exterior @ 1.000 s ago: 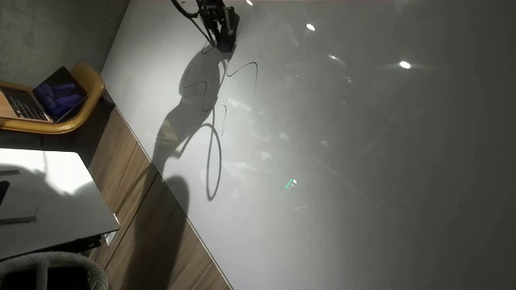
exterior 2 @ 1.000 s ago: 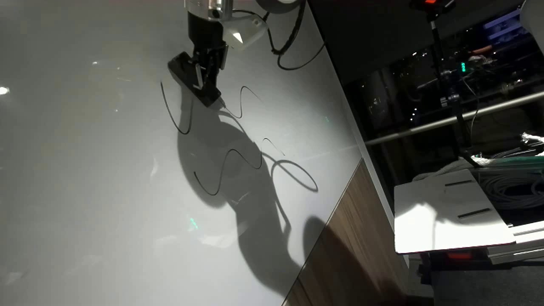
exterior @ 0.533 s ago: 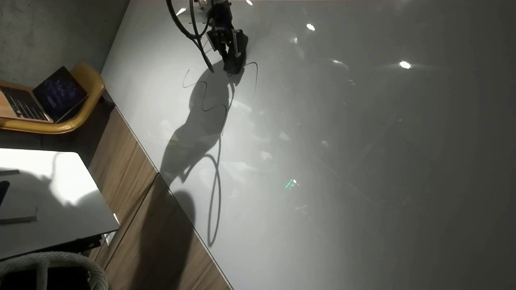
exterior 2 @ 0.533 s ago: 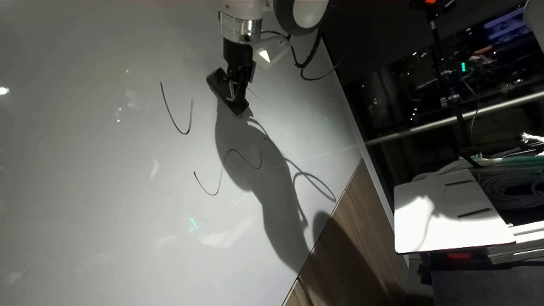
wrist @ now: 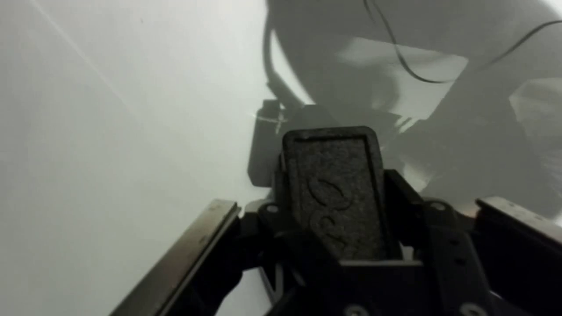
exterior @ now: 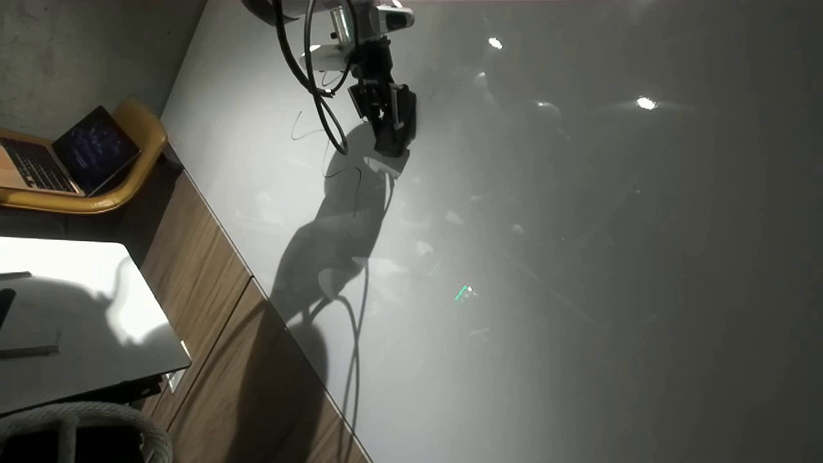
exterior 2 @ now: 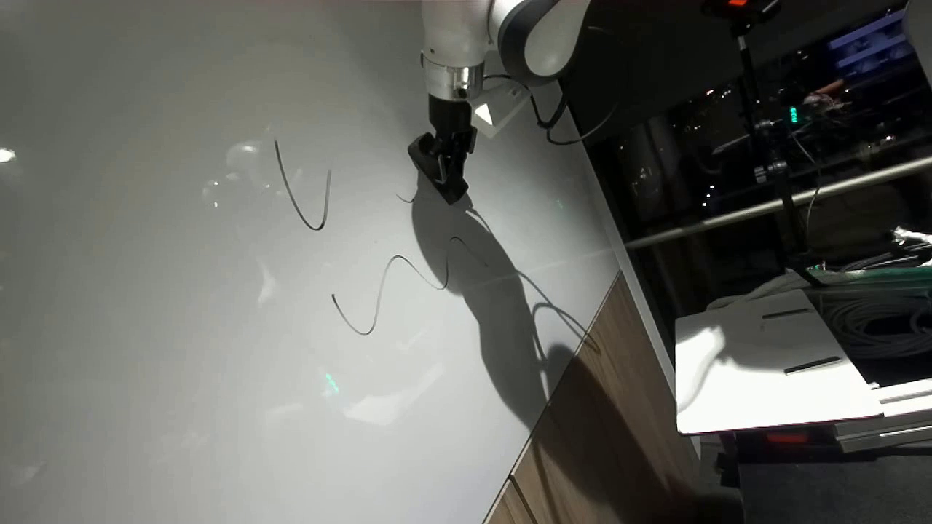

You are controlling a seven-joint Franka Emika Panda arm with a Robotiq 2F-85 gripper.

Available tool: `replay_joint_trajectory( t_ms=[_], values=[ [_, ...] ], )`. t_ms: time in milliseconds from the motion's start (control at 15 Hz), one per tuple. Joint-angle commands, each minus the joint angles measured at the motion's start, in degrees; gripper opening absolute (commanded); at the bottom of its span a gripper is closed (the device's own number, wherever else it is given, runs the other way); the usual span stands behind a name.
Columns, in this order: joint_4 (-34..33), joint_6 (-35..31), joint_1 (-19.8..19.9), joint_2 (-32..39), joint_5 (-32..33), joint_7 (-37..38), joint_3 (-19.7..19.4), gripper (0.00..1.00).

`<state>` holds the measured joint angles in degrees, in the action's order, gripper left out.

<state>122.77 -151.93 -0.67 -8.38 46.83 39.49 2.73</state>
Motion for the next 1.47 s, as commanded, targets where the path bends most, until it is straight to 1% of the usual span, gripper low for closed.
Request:
replay_joint_trajectory(
  t_ms=[0,267,467,600,733,933,1200,1400],
  values=[
    [-6.49,-4.22,3.25,7.41,-0.21,-2.07,-4.07,0.29],
    [-7.30,-3.88,4.34,9.64,-1.76,-3.74,-6.34,0.29],
    [-7.10,-3.03,4.11,9.91,-2.15,-3.70,-6.41,0.29],
    [-7.38,-2.08,3.18,9.34,-2.47,-3.39,-5.46,0.29],
    [-7.53,-0.48,2.27,8.29,-5.68,-4.96,-3.28,0.29],
    [-8.43,2.56,0.24,6.92,-8.66,-7.37,-0.38,0.29],
    [-13.46,8.21,-1.85,7.12,-9.50,-10.76,3.03,0.29],
    [-17.63,12.66,-2.32,7.43,-8.15,-14.69,3.76,0.29]
  ],
)
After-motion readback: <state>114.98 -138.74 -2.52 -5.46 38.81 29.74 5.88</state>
